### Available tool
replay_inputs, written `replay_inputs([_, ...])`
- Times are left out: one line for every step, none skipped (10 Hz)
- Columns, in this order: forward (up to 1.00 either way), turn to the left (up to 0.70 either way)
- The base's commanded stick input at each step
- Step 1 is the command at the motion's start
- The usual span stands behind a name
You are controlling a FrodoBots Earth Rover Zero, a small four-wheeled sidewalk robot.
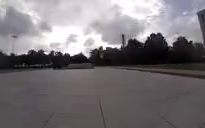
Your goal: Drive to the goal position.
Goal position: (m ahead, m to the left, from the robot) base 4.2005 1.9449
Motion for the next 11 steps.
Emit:
replay_inputs([0.70, 0.00])
replay_inputs([0.70, 0.00])
replay_inputs([0.70, 0.00])
replay_inputs([0.70, 0.00])
replay_inputs([0.70, 0.00])
replay_inputs([0.70, 0.00])
replay_inputs([0.70, 0.00])
replay_inputs([0.70, 0.00])
replay_inputs([0.70, 0.00])
replay_inputs([0.70, 0.00])
replay_inputs([0.70, 0.00])
